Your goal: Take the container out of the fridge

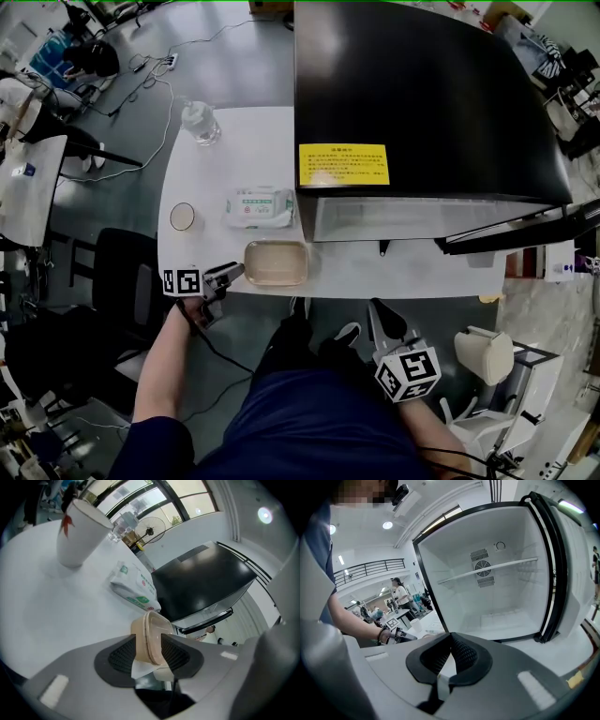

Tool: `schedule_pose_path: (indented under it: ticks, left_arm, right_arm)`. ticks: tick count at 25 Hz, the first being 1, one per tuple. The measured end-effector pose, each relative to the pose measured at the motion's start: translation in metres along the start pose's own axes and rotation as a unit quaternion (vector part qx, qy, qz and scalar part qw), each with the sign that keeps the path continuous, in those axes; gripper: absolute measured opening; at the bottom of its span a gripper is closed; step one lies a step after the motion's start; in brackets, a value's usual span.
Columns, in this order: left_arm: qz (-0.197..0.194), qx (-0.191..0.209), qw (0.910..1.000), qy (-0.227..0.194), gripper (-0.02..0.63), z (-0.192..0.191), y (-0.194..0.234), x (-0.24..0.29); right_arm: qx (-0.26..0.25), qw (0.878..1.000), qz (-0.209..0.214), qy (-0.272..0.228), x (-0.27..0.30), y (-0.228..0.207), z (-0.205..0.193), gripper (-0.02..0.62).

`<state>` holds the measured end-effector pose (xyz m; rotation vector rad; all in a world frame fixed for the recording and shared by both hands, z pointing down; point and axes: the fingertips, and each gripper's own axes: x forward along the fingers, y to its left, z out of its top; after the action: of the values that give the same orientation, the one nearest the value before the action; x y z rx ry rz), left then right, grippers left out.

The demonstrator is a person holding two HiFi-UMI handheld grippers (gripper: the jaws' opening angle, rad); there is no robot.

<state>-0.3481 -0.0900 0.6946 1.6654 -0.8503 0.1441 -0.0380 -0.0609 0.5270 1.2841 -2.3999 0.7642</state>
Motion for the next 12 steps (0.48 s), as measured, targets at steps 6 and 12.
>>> schedule_pose_path:
  ticks: [6,12]
  left_arm:
    - [0.128,0.110,0.9829,-0.074,0.140,0.022,-0.008,-0.036]
    - [0.139,0.202,0.9555,-0.164,0.138,0.050,-0.096,-0.027]
  right_arm:
    - [0.000,1.000,-0.013,-0.014,-0.008,-0.008,0.004,0.005]
    - [0.002,0.999,-0.021,-0.034,-0.016,-0.014,0.012,0.005]
